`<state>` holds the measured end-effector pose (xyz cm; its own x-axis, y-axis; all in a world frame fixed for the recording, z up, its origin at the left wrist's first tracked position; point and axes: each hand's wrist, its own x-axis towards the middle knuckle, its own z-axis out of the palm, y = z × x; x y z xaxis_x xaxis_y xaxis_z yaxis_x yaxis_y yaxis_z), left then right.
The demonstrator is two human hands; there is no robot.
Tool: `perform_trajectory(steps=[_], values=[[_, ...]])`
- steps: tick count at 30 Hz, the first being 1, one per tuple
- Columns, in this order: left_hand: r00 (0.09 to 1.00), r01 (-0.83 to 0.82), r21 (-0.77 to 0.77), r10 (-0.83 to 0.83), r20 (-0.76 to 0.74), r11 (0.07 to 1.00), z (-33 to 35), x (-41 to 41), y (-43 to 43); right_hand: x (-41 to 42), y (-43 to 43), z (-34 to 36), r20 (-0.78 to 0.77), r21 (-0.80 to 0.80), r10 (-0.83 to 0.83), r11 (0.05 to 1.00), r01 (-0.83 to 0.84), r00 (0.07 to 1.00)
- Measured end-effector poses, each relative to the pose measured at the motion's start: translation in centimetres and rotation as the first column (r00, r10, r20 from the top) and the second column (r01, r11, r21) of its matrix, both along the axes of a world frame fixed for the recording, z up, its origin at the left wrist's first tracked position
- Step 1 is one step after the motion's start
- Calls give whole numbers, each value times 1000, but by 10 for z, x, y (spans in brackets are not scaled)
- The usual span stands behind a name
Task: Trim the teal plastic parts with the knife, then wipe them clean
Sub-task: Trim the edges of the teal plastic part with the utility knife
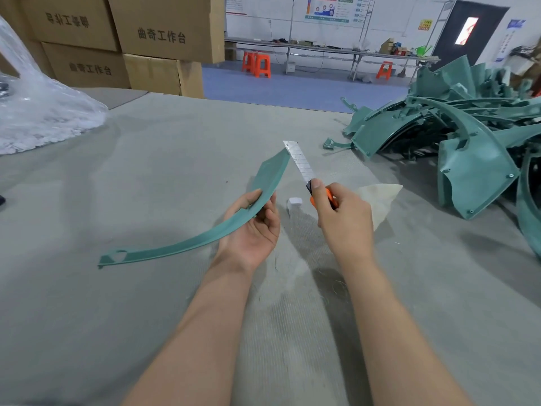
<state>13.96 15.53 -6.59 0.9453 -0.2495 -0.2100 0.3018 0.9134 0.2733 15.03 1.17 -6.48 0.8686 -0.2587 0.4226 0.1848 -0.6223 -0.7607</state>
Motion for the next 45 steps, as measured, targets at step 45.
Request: perform_trajectory(steps=[45], values=[[990, -142, 41, 141, 29, 989, -5, 1, -3, -3, 0, 4, -127, 6, 132, 991, -132, 983]])
